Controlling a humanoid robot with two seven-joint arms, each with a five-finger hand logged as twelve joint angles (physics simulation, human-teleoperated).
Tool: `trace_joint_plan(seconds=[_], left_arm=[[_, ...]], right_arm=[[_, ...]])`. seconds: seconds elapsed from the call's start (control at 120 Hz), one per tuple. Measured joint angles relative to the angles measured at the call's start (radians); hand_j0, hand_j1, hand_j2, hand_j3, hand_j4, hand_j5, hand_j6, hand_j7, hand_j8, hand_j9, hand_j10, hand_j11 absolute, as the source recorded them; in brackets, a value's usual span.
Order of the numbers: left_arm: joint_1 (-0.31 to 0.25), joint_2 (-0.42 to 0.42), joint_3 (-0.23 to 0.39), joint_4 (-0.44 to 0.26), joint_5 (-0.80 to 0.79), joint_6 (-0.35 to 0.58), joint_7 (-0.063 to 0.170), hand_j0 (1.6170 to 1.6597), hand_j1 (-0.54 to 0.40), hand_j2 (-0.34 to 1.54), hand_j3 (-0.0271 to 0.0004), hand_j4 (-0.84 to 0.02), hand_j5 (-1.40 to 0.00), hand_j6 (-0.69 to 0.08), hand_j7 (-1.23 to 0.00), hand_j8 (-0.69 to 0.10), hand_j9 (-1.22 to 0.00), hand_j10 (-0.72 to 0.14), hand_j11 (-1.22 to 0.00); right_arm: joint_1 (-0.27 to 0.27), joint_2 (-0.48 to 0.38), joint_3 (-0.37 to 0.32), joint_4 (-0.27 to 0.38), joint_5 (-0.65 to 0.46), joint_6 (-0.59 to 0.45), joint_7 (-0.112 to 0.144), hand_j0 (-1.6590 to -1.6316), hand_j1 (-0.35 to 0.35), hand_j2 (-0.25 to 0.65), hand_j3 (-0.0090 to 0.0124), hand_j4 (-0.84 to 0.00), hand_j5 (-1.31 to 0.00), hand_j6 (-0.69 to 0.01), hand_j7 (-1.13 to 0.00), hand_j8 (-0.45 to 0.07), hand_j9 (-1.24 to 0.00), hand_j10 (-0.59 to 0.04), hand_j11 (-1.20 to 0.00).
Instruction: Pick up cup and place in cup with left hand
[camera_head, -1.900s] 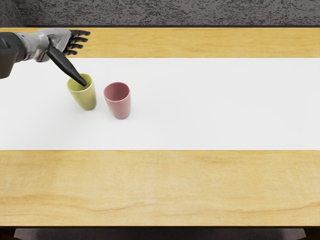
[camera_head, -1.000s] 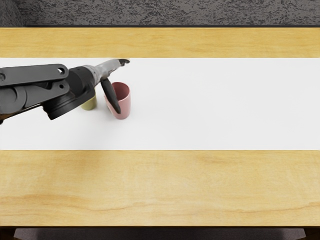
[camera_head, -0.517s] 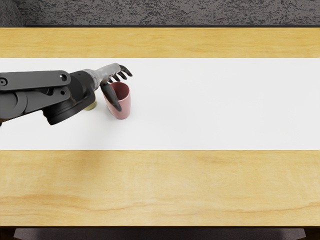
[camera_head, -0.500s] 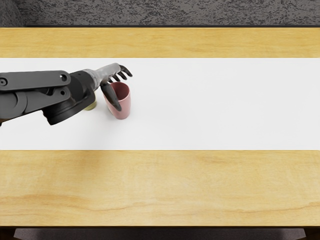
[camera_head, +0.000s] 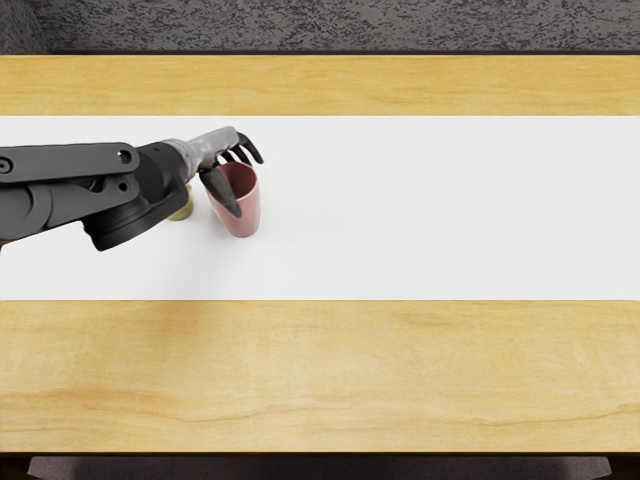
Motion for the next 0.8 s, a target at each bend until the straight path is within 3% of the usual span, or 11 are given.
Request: trace_joint_plan(seconds=[0.325,0.425,0.558,0.8], left_arm=[[-0.044,0.046,-0.022,-0.036,-0.006,-0.004,-0.001,1.6569,-0.115,0.18,0.0000,-0.460,-0.62,-0.402,-0.62,-0.327,-0.61,-0.427,-0.61],[-0.089,0.079,-0.039,-0.065,-0.011,-0.011,-0.002,1.6571,-0.115,0.21,0.0000,-0.468,-0.61,-0.416,-0.62,-0.354,-0.62,-0.442,-0.62],[-0.149,0.116,-0.051,-0.096,-0.012,-0.044,-0.001,1.6572,-0.124,0.22,0.0000,-0.467,-0.62,-0.408,-0.62,-0.343,-0.62,-0.435,-0.62],[-0.178,0.176,-0.077,-0.124,-0.018,-0.111,0.000,1.6570,-0.124,0.18,0.0000,-0.468,-0.62,-0.403,-0.63,-0.331,-0.63,-0.428,-0.62]], right_arm=[[0.000,0.000,0.000,0.000,0.000,0.000,0.000,-1.6581,-0.335,-0.002,0.0000,-0.011,-0.01,-0.011,-0.01,-0.011,-0.01,-0.011,-0.01],[0.000,0.000,0.000,0.000,0.000,0.000,0.000,-1.6581,-0.335,-0.002,0.0000,-0.011,-0.01,-0.011,-0.01,-0.011,-0.01,-0.011,-0.01],[0.000,0.000,0.000,0.000,0.000,0.000,0.000,-1.6581,-0.335,-0.002,0.0000,-0.011,-0.01,-0.011,-0.01,-0.011,-0.01,-0.011,-0.01],[0.000,0.000,0.000,0.000,0.000,0.000,0.000,-1.6581,-0.335,-0.002,0.0000,-0.011,-0.01,-0.011,-0.01,-0.011,-0.01,-0.011,-0.01]])
